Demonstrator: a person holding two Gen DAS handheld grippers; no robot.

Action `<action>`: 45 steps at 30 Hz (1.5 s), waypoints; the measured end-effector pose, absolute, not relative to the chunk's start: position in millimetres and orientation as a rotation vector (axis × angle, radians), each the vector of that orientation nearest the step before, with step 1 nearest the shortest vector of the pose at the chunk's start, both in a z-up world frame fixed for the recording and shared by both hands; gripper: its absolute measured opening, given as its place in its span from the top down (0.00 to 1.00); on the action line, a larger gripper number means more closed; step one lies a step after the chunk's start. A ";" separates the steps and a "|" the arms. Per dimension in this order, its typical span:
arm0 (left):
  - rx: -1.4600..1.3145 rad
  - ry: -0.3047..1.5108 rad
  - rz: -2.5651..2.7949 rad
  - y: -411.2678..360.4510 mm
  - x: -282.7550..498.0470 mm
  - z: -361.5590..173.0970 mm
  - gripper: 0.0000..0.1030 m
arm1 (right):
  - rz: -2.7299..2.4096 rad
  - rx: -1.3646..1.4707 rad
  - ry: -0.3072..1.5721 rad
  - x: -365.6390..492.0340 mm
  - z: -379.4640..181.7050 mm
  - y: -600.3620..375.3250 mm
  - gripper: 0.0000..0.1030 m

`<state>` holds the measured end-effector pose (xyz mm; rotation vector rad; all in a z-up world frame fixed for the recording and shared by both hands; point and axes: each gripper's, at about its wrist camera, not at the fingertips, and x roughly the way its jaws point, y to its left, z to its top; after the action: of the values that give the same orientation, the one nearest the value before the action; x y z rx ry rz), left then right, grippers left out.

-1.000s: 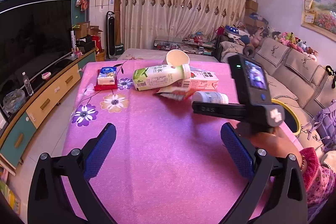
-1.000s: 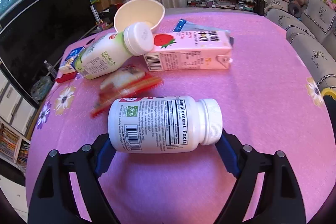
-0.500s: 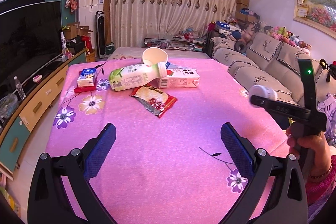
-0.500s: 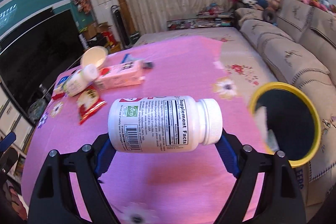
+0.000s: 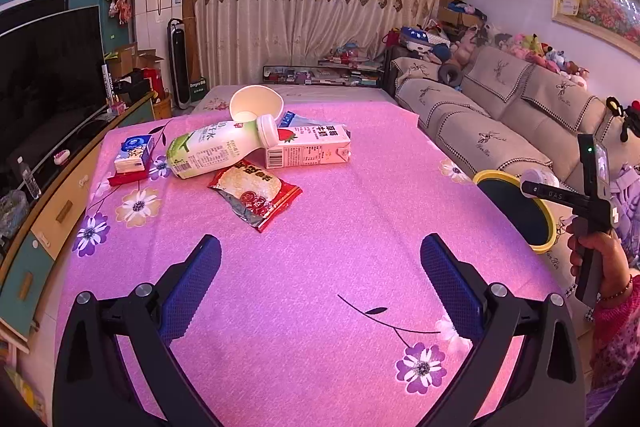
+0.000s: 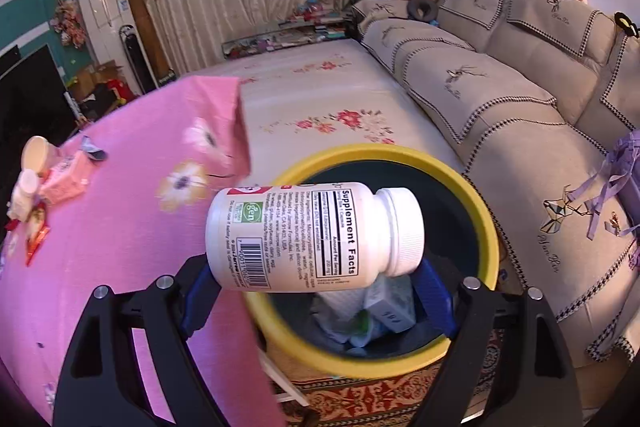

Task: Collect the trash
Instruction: 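Carry the supplement bottle over the yellow bin and open the right gripper, then grasp the red-and-white snack wrapper with the left gripper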

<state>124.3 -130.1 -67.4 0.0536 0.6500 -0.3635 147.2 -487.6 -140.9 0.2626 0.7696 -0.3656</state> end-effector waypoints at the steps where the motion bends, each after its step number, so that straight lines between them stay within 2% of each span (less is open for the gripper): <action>1: 0.055 0.654 -0.361 -132.2 126.8 -68.3 0.05 | -0.372 0.262 0.780 149.5 -145.7 -493.2 0.23; 9: 0.058 0.698 -0.332 -142.7 148.4 -77.8 0.05 | -0.413 0.270 0.859 164.3 -187.8 -526.4 0.23; 11: 0.063 0.705 -0.321 -145.1 153.8 -81.2 0.05 | -0.422 0.266 0.871 165.1 -192.9 -529.9 0.20; 13: 0.072 0.714 -0.310 -147.0 159.4 -84.5 0.05 | -0.430 0.254 0.862 162.2 -193.7 -530.7 0.12; 21: 0.057 0.763 -0.275 -143.3 186.8 -98.0 0.05 | -0.421 0.239 0.826 157.0 -184.1 -529.3 0.11; 32: -0.095 0.870 -0.064 -134.9 271.2 -124.6 0.05 | -0.411 0.248 0.805 158.9 -180.8 -523.0 0.11; 45: -0.096 0.951 0.161 -147.1 338.5 -160.3 0.05 | -0.380 0.263 0.787 166.2 -175.0 -521.2 0.11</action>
<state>338.5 -147.1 -160.3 -0.0955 0.9514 0.1611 166.2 -521.2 -175.0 0.2630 0.7867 -0.3801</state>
